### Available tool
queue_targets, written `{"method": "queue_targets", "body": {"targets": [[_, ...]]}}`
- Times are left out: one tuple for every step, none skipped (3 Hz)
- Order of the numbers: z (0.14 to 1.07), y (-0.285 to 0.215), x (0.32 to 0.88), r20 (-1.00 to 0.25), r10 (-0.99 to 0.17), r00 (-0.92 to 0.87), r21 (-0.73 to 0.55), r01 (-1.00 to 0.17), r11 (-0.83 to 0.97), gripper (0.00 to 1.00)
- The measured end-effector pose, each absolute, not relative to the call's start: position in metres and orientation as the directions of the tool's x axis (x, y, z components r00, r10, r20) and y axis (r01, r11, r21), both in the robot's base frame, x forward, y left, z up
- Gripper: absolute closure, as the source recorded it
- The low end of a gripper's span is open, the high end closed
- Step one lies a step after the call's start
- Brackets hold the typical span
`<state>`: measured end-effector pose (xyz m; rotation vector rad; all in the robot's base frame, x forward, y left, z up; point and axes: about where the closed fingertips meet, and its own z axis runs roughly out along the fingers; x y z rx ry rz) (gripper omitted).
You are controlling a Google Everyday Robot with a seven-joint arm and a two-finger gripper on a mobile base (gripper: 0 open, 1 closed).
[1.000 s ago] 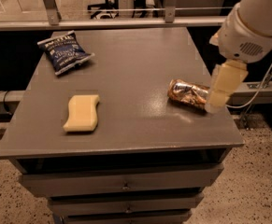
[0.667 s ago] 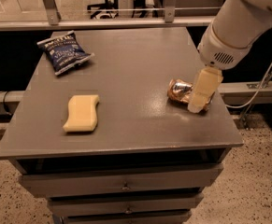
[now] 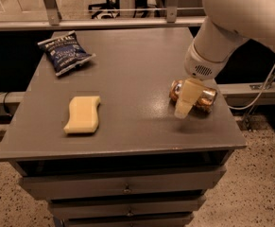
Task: Place orange can upright
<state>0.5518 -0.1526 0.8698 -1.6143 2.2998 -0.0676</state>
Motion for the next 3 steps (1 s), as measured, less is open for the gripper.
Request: {"method": "queue_targets", "body": {"targets": [[0.853, -0.15, 0.559, -0.223, -0.915, -0.335, -0.191, -0.906, 0.378, 0.0], [0.843, -0.148, 0.562, -0.209, -0.91, -0.359, -0.17, -0.903, 0.395, 0.16], [0.845, -0.147, 0.568, -0.215, -0.901, -0.377, -0.166, -0.895, 0.414, 0.47]]}}
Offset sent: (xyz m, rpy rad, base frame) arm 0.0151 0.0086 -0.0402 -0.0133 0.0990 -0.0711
